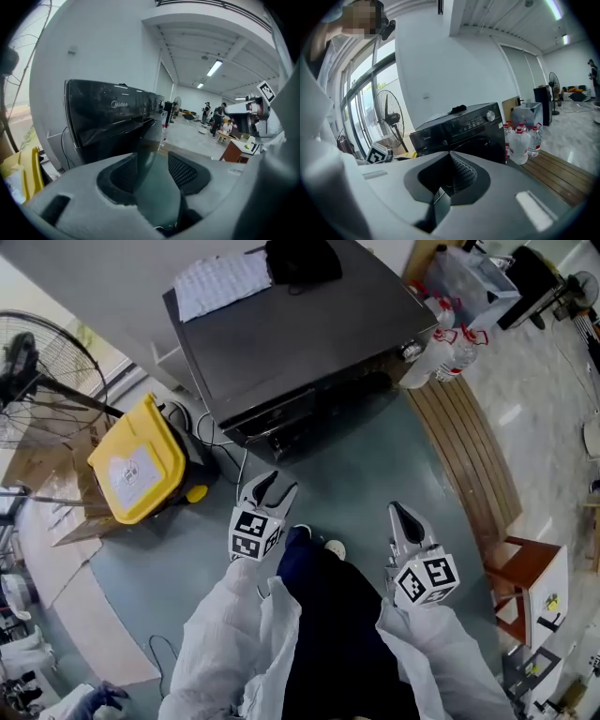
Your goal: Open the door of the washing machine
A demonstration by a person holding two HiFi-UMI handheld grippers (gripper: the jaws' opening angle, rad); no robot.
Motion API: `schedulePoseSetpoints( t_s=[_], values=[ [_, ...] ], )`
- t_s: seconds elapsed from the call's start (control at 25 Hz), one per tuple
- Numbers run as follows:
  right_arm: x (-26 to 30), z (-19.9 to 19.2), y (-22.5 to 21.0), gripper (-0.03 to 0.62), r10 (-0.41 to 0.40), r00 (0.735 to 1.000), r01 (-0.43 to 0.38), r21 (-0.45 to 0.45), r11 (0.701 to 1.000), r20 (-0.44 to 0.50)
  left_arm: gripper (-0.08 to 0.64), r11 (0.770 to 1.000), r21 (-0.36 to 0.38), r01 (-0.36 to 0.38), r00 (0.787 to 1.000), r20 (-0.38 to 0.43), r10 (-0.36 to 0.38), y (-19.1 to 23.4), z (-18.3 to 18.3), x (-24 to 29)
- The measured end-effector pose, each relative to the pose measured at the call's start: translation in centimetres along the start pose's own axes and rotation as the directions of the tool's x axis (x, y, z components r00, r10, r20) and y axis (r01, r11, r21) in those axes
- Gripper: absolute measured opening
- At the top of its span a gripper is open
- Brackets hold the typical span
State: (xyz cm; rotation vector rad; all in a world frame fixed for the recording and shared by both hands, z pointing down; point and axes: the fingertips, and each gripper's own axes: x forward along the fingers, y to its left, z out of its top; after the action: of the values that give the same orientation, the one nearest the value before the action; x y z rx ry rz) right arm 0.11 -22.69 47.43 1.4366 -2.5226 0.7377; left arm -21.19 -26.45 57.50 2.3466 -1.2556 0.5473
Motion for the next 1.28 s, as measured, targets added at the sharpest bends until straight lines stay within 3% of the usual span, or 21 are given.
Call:
schedulePoseSetpoints(
  t_s=[0.2,0.52,0.64,0.84,1.28],
  values=[
    [4.1,-1.1,0.2,0.009,-0.014,1.0,0.015,0.03,0.999,-0.027,0.193,0.999,0.007,-0.048,0.997,-0.059,0.048,4.2,-2.8,4.5],
    [8.1,-4.2,-1.1,0.009,-0.019,0.995,0.023,0.046,0.999,-0.101,0.193,0.996,0.041,-0.073,0.989,-0.126,0.077,7.1,-6.0,10.8],
    [8.6,-5.3,-1.9,0.009,-0.028,0.992,0.035,0.052,0.998,-0.125,0.193,0.998,0.048,-0.049,0.986,-0.157,0.056,7.5,-7.3,12.3],
    [8.2,-6.2,-2.5,0.009,-0.056,0.989,0.066,0.07,0.995,-0.134,0.178,0.995,0.103,-0.014,0.982,-0.184,0.033,7.7,-8.3,13.4],
    [7.4,-6.2,-1.7,0.009,-0.079,0.99,0.091,0.101,0.991,-0.118,0.088,0.992,0.117,-0.056,0.979,-0.188,0.077,8.4,-8.3,13.3]
  ],
)
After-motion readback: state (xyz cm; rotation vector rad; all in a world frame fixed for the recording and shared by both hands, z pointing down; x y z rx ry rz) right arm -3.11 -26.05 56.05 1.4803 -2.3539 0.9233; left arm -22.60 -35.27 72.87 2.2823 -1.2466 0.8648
